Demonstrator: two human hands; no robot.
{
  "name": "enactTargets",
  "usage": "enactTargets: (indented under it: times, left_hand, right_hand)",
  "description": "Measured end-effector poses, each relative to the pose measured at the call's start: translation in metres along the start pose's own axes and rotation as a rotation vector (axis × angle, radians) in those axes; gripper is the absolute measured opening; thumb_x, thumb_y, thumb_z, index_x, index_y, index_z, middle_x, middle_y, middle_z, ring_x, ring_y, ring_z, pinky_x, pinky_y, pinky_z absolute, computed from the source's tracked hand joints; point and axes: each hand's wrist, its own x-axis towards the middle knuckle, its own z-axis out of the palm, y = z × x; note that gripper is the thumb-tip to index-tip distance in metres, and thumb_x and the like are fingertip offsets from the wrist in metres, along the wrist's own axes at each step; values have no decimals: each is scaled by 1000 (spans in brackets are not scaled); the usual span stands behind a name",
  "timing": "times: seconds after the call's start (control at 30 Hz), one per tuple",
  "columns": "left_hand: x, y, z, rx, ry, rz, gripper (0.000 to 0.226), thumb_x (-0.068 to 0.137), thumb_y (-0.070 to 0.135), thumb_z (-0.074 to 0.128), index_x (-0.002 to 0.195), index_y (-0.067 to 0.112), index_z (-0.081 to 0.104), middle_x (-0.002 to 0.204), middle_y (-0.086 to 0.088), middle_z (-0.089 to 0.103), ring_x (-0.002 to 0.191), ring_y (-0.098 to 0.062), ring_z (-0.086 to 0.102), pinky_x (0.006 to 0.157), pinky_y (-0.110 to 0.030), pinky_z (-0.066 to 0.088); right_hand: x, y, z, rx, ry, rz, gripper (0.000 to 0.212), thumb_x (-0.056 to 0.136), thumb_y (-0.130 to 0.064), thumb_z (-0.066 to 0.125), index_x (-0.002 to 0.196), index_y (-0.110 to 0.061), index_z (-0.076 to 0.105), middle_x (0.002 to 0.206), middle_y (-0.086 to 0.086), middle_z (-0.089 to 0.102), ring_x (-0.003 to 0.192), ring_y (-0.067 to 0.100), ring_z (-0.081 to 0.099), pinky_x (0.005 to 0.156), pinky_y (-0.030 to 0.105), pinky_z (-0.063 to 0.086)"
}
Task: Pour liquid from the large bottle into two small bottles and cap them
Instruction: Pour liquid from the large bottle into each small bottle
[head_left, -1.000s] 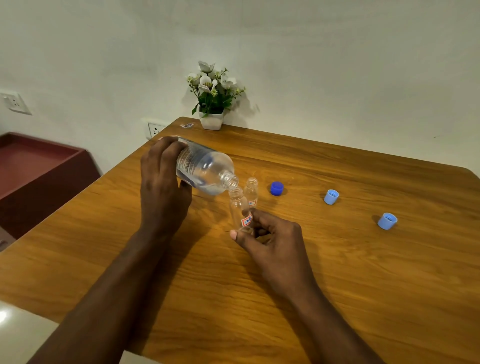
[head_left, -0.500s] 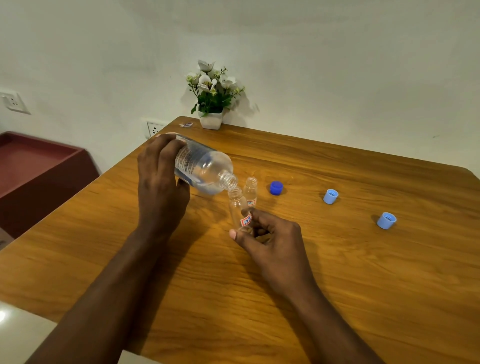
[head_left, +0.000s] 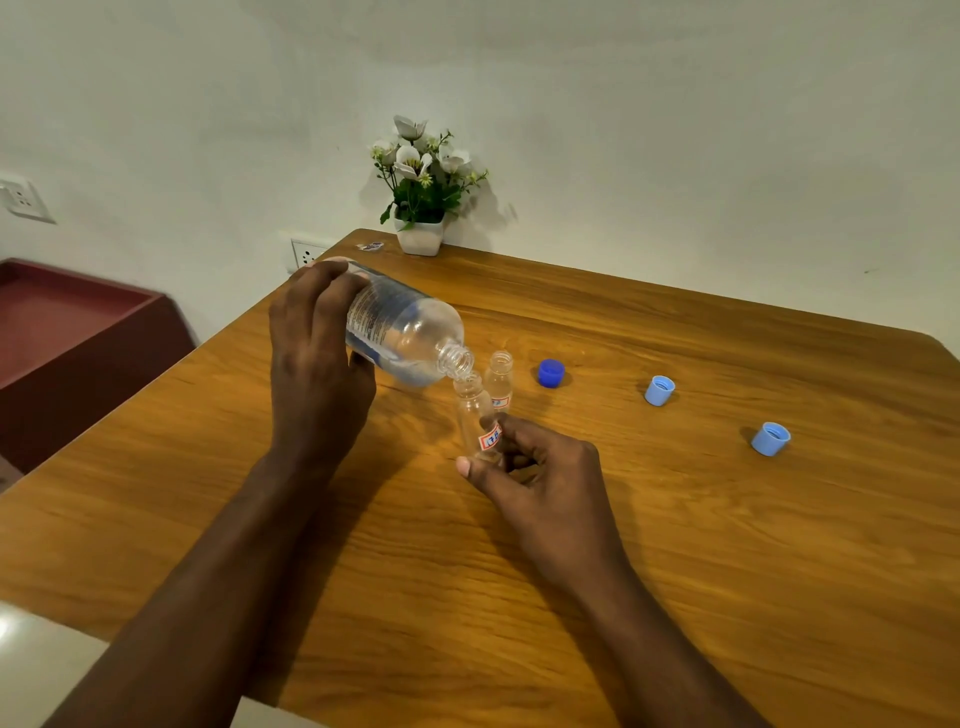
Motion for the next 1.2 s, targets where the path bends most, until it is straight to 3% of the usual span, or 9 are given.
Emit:
enactTargets:
  times: [0.2,0.3,0.43,1.2]
  left_hand:
    - [0,1,-1,3,9,-8,55,76,-8,67,123,9,44,128,-25,51,121,-37,45,103,-27,34]
    - [0,0,0,7,9,-4,55,76,-8,67,123,8,44,128,-25,51,121,-37,45,103,-29,36]
    - [-1,0,1,5,9,2,56,75,-8,69,123,9,44,127,-24,51,122,-36,45,101,-36,40]
    - [0,0,1,2,27,24,55,75,-10,67,123,7,45,128,-21,49,122,-34,43,103,-34,39]
  right_hand:
    - [0,1,1,4,0,5,18,78,-21,77,96,-23,74,77,-7,73,68,6,64,66,31,53]
    - [0,1,1,9,14,21,26,78,-22,78,103,-25,73,81,-10,74,72,4,66,69,29,55]
    - [0,1,2,26,15,18,21,77,-22,78,98,-23,74,81,-8,74,72,7,66,69,35,54]
    - [1,4,1,22,0,9,22,79,-20,78,100,-23,74,86,-10,75,77,7,68,72,34,54]
